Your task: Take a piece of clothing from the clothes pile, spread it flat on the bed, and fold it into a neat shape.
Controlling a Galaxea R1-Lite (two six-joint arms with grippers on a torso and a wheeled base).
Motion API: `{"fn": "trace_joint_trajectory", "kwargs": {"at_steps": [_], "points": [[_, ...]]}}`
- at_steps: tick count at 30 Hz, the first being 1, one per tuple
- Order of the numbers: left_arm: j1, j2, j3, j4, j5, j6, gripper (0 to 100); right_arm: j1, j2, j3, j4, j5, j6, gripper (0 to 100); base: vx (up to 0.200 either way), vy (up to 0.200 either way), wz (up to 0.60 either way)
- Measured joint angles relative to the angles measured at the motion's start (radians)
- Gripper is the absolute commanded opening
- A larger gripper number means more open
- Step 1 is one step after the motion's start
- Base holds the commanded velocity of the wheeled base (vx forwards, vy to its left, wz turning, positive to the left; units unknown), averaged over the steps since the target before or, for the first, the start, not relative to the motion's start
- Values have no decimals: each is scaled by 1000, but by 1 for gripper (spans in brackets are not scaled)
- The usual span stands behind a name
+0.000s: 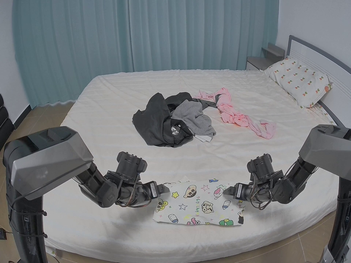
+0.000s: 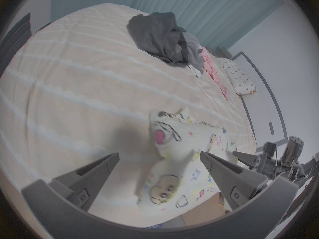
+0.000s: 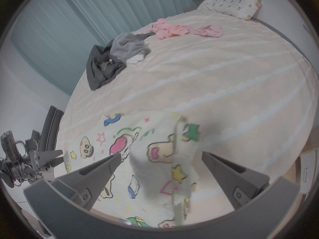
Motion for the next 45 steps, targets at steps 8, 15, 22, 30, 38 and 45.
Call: {"fn": "trace_joint_trajectory", "kwargs": {"at_steps": [8, 15, 22, 30, 38, 45], "points": [[58, -173, 107, -51, 5, 10, 100, -56, -247, 113, -4, -20, -31, 100, 0, 0, 0], [74, -447, 228, -66, 51, 51, 100, -74, -560, 243, 16, -82, -105, 100, 0, 0, 0], [77, -779, 305, 108, 160, 86, 100, -108, -901, 357, 108, -154, -180, 100, 0, 0, 0], [105, -1174, 337, 422, 275, 112, 100, -194, -1297, 443, 304, -200, -287, 100, 0, 0, 0], [210, -1505, 367, 694, 345, 173, 100, -268, -1659, 517, 486, -213, -384, 100, 0, 0, 0], [318, -1853, 508, 735, 363, 334, 100, -321, -1918, 610, 529, -89, -467, 100, 0, 0, 0]]}}
